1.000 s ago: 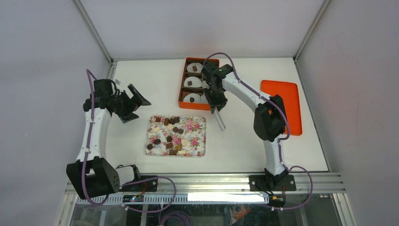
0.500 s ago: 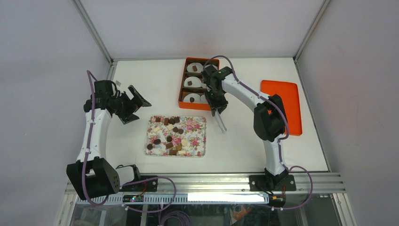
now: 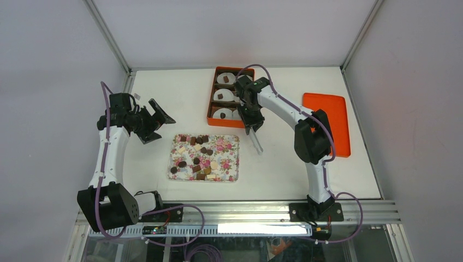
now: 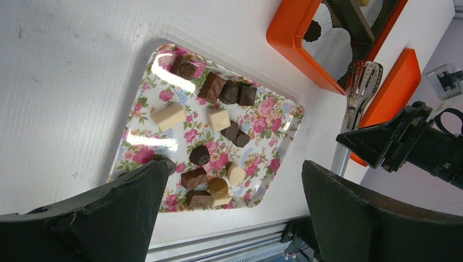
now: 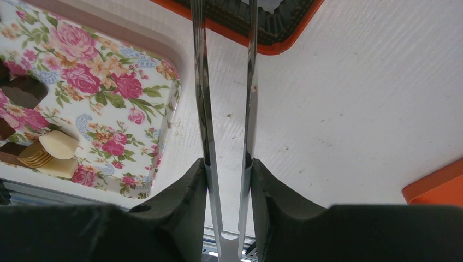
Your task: Pack the chocolate
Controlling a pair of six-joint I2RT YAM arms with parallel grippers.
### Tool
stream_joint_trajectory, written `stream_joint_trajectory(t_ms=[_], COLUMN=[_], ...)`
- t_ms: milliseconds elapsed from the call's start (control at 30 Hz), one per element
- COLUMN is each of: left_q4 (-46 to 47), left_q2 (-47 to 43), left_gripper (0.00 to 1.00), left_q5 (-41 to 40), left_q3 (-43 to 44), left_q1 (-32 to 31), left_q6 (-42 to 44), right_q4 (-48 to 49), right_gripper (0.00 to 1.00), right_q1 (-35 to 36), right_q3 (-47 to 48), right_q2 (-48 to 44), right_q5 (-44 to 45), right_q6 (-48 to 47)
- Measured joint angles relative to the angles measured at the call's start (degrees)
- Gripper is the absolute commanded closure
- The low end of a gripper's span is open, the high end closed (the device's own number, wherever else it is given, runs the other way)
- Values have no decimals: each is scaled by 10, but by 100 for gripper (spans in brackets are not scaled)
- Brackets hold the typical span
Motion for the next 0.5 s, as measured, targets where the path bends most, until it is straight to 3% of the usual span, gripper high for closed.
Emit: stream_joint_trajectory(t_ms=[500], left_q4=[0], left_q2=[0], left_gripper=[1], left_q5=[0], left_q3=[0], left_q1=[0], left_q6=[0], right_q4=[0], right_gripper=[62], right_q1=[-2], right_q3=[0], right_q2=[0], right_q5=[0], right_q6=[0])
